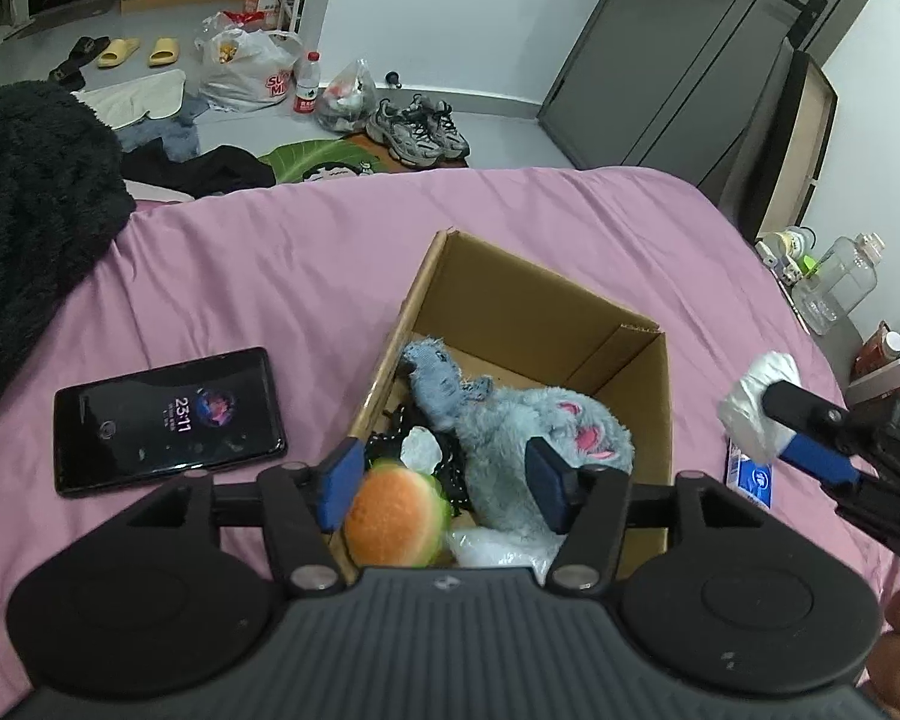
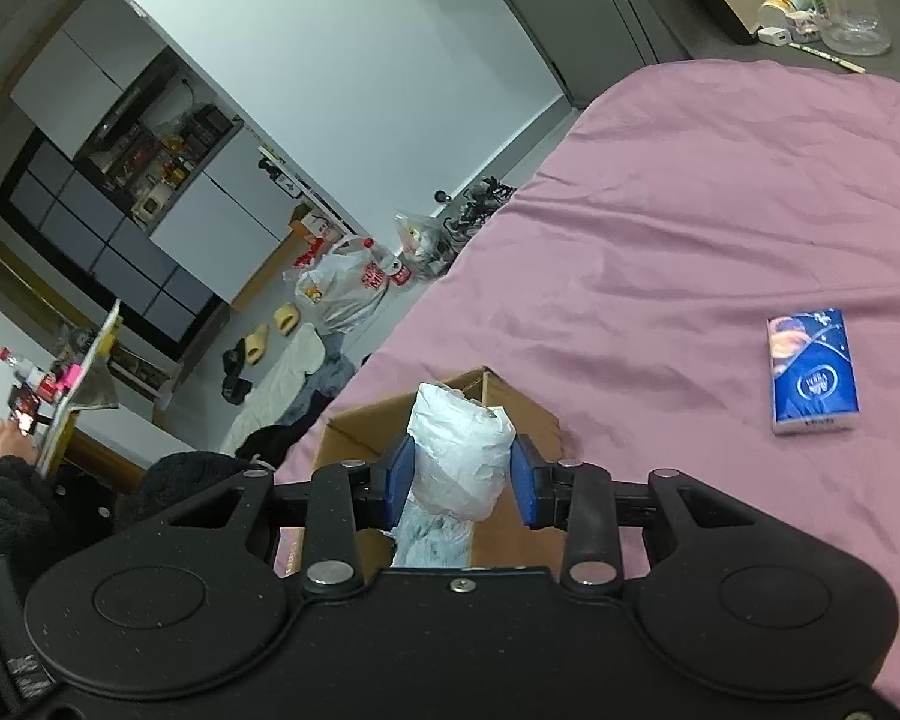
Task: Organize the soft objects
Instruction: 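Carry the burger plush into the box with the left tool while the right tool drops the tissue wad in, then move the right tool to the blue tissue pack and grasp it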
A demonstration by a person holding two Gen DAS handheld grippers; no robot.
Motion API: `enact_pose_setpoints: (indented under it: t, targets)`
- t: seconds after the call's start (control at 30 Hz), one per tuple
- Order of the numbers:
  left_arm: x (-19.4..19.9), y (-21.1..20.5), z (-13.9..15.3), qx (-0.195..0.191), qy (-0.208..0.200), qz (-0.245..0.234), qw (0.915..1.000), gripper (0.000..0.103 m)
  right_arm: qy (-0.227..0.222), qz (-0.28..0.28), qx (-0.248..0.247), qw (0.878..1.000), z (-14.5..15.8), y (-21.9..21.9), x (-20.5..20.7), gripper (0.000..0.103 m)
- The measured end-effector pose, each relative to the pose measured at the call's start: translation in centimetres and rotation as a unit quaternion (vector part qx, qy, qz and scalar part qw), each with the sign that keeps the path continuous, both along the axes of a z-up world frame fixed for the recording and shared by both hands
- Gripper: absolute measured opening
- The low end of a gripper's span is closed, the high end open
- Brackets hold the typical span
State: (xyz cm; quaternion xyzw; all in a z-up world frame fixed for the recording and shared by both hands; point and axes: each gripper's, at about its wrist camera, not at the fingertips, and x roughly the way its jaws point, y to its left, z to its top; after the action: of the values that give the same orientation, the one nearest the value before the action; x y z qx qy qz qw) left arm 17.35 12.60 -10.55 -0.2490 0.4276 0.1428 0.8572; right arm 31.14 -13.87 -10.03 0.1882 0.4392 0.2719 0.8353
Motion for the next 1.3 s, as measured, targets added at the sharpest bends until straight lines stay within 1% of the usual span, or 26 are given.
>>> enact_pose_setpoints:
  t: [0.1, 0.2, 0.3, 0.47, 0.57, 0.6, 0.67, 0.83, 0.97, 1.1, 1.3]
  targets:
    - [0.1, -0.1, 0.0, 0.005, -0.008, -0.002, 1.0000, 0.060, 0.002, 0.004, -0.004, 1.000, -0.2, 0.7, 0.4, 0.034]
    - [0.4, 0.2, -0.1, -0.001, -0.013, -0.004, 0.9999, 0.060, -0.003, 0.013, -0.011, 1.000, 0.0, 1.6, 0.7, 0.034]
    - [0.7, 0.4, -0.2, -0.006, -0.015, -0.002, 0.9999, 0.060, -0.005, 0.017, -0.020, 1.000, -0.1, 2.8, 1.0, 0.034]
    - [1.0, 0.7, 0.1, 0.000, -0.013, -0.003, 0.9999, 0.060, -0.010, 0.032, -0.032, 0.999, 0.1, 5.0, 1.3, 0.035]
    - [0.9, 1.0, 0.5, 0.009, -0.012, 0.004, 0.9999, 0.061, -0.014, 0.038, -0.038, 0.998, 0.2, 6.0, 1.3, 0.040]
    - [1.0, 1.1, 0.5, 0.010, -0.012, 0.005, 0.9999, 0.061, -0.016, 0.036, -0.040, 0.998, 0.3, 5.9, 1.1, 0.048]
    - [1.1, 1.2, 0.6, 0.011, -0.009, 0.007, 0.9999, 0.061, -0.021, 0.030, -0.043, 0.998, 0.5, 5.4, 0.8, 0.054]
    - [1.3, 0.9, 1.2, 0.023, -0.010, 0.007, 0.9997, 0.061, -0.013, 0.008, -0.035, 0.999, 1.3, 3.4, 0.9, 0.054]
    - [1.5, -0.1, 2.2, 0.034, -0.015, -0.001, 0.9993, 0.061, -0.003, -0.014, -0.036, 0.999, 2.2, 1.1, 1.2, 0.060]
    - [2.2, -1.9, 3.1, 0.048, -0.016, -0.012, 0.9987, 0.061, 0.006, -0.029, -0.030, 0.999, 2.7, -1.5, 1.5, 0.061]
    - [3.3, -4.7, 4.0, 0.056, -0.022, -0.026, 0.9978, 0.063, 0.018, -0.053, -0.030, 0.998, 3.2, -4.9, 1.6, 0.062]
